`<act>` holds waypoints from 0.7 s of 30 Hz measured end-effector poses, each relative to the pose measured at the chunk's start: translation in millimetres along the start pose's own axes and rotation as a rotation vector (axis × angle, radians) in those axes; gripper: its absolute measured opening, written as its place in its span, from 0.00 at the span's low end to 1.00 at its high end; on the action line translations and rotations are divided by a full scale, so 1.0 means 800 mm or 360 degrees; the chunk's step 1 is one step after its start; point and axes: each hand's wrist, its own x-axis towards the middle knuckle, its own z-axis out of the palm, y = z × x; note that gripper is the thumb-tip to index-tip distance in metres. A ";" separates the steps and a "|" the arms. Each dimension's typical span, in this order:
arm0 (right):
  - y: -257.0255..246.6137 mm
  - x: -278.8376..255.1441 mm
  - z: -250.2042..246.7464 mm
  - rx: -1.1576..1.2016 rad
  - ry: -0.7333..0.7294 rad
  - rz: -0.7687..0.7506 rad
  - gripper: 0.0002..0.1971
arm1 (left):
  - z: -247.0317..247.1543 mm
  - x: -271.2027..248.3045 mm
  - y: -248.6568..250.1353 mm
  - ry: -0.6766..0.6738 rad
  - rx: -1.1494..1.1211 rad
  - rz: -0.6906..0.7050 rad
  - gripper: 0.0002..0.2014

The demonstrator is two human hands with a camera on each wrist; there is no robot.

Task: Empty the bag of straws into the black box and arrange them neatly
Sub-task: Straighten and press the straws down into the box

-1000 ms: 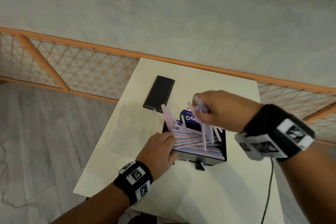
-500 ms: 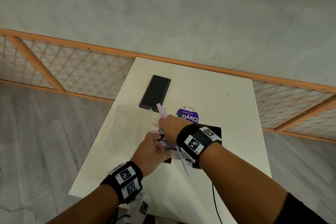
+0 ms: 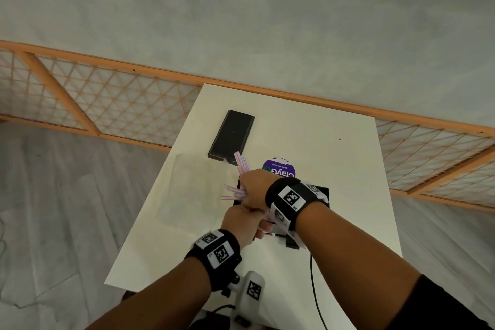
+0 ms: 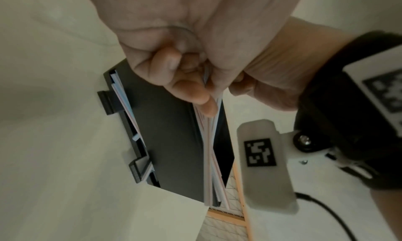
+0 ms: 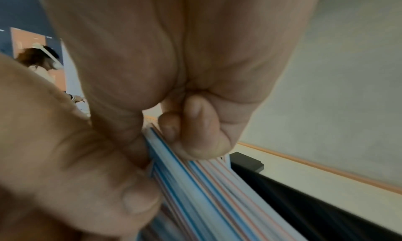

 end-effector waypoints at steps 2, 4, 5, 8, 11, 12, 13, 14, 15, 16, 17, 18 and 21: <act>0.007 -0.004 0.003 0.0129 0.0036 0.0000 0.14 | 0.001 0.001 0.000 -0.0020 -0.0029 -0.0066 0.07; 0.016 -0.008 0.010 0.0270 0.0082 -0.0020 0.16 | 0.000 0.000 0.000 -0.0059 -0.0114 -0.0130 0.06; 0.020 -0.009 0.013 0.0320 0.0110 -0.0039 0.17 | -0.002 -0.002 0.001 -0.0070 -0.0144 -0.0148 0.07; 0.033 -0.016 0.022 0.0454 0.0174 -0.0067 0.18 | -0.006 -0.006 0.000 -0.0068 -0.0178 -0.0167 0.08; 0.044 -0.026 0.027 0.0586 0.0212 -0.0108 0.17 | -0.007 -0.008 -0.001 -0.0064 -0.0304 -0.0178 0.06; 0.048 -0.030 0.028 0.0633 0.0231 -0.0124 0.16 | -0.007 -0.009 -0.001 -0.0079 -0.0374 -0.0180 0.06; 0.052 -0.034 0.029 0.0691 0.0259 -0.0139 0.16 | -0.006 -0.010 -0.001 -0.0104 -0.0434 -0.0179 0.06; 0.056 -0.039 0.030 0.0755 0.0290 -0.0133 0.17 | -0.005 -0.011 -0.001 -0.0130 -0.0492 -0.0179 0.07; 0.060 -0.044 0.031 0.0812 0.0339 -0.0130 0.19 | -0.005 -0.011 -0.001 -0.0154 -0.0549 -0.0188 0.08; 0.064 -0.049 0.031 0.0857 0.0393 -0.0119 0.21 | -0.004 -0.011 -0.002 -0.0169 -0.0608 -0.0200 0.08; 0.068 -0.056 0.031 0.0896 0.0452 -0.0114 0.22 | -0.005 -0.011 -0.002 -0.0175 -0.0658 -0.0208 0.09; 0.071 -0.063 0.031 0.0916 0.0510 -0.0116 0.22 | -0.005 -0.011 -0.001 -0.0175 -0.0710 -0.0216 0.10; 0.084 -0.084 0.037 0.0840 0.0655 -0.0112 0.19 | -0.004 -0.007 0.000 -0.0157 -0.0764 -0.0235 0.15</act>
